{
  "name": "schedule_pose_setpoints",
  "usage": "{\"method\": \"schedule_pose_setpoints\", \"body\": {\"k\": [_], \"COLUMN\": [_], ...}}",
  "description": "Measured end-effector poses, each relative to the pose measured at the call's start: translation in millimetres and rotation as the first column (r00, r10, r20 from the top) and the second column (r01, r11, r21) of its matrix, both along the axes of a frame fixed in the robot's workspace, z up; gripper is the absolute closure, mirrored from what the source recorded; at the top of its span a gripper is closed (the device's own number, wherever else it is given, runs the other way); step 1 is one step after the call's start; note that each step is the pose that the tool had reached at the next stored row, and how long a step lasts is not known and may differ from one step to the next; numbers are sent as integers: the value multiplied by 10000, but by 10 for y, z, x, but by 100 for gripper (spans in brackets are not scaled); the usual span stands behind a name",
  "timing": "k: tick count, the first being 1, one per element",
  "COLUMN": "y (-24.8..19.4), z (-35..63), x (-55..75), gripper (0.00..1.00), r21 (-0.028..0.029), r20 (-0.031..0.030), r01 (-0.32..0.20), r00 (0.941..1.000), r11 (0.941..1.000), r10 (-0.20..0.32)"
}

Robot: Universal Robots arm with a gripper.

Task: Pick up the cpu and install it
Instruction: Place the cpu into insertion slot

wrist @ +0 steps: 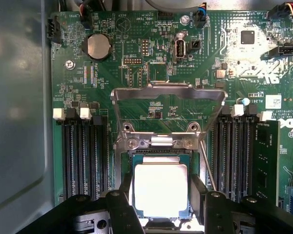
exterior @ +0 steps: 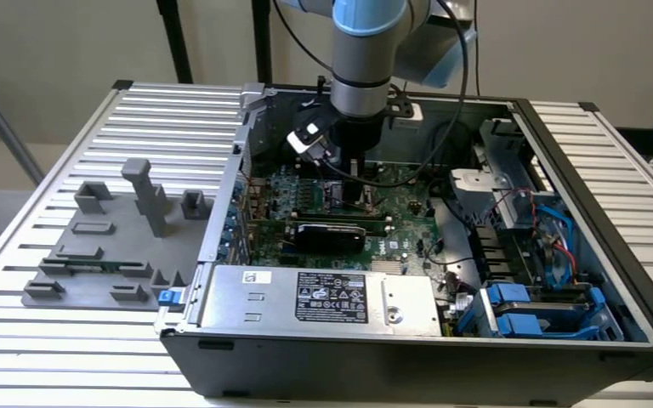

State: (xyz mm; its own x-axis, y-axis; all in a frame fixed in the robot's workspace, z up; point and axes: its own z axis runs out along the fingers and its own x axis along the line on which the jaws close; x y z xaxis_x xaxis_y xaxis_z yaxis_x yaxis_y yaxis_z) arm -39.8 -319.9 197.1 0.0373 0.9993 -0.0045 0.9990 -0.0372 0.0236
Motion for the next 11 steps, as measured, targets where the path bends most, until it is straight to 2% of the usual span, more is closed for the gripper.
{"method": "schedule_pose_setpoints", "body": {"k": [11], "y": [1], "z": [-14], "x": [-2], "gripper": [45], "r21": [-1], "r20": [-1], "r01": [0], "r00": [10000], "r11": [10000], "r10": [0]}}
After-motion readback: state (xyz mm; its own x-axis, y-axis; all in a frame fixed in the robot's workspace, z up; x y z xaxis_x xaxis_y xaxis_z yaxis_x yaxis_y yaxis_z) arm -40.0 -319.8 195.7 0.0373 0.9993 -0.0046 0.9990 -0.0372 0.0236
